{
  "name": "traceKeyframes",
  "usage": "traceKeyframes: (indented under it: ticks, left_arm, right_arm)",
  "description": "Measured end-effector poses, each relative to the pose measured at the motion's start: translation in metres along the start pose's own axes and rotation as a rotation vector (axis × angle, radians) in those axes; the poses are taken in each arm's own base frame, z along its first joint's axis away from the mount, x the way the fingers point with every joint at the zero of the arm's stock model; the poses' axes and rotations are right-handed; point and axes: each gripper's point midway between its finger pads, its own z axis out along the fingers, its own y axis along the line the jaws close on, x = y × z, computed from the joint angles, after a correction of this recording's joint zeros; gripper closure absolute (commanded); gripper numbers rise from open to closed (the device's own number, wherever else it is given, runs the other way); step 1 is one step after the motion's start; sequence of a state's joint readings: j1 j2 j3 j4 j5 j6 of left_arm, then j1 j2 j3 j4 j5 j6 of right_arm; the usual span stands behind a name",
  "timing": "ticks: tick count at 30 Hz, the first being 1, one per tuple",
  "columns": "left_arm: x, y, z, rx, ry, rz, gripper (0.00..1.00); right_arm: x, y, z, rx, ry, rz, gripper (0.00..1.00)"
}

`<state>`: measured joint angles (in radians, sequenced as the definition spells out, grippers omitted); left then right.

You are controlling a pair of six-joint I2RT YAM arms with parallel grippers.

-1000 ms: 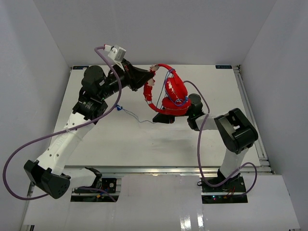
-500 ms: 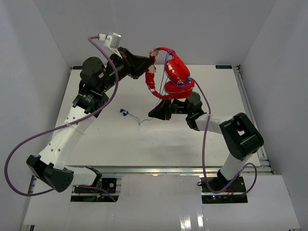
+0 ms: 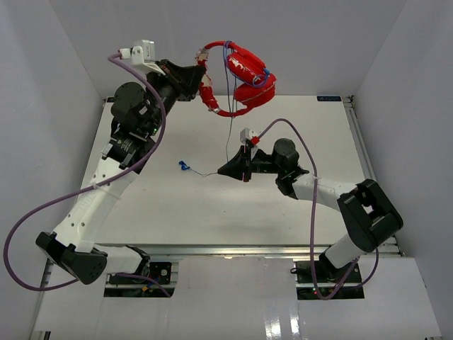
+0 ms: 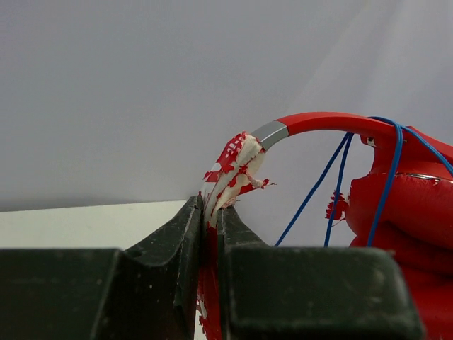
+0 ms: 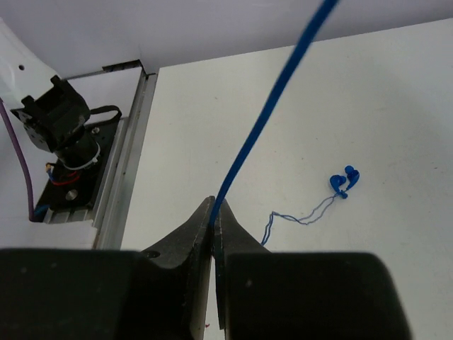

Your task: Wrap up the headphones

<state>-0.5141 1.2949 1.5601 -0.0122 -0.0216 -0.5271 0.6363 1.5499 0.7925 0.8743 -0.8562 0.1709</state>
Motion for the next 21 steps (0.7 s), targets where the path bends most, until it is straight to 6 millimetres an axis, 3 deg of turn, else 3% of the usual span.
traceKeyframes:
  ticks: [6,12,16,21]
  left_arm:
    - [-0.012,0.044,0.0,-0.201,-0.08,0.167,1.0]
    - [0.004,0.091,-0.002,-0.367,-0.056,0.372,1.0]
    - [0.05,0.134,-0.011,-0.456,0.052,0.506,1.0]
    - [0.143,0.191,-0.019,-0.51,0.279,0.599,1.0]
  right_arm:
    - [-0.023,0.029,-0.005,-0.008,0.047,-0.142,0.92]
    - [-0.044,0.023,-0.013,0.098,0.204,-0.253,0.92]
    - [-0.066,0.004,-0.036,0.233,0.3,-0.357,0.92]
    - [-0.089,-0.029,-0.075,0.411,0.389,-0.478,0.92]
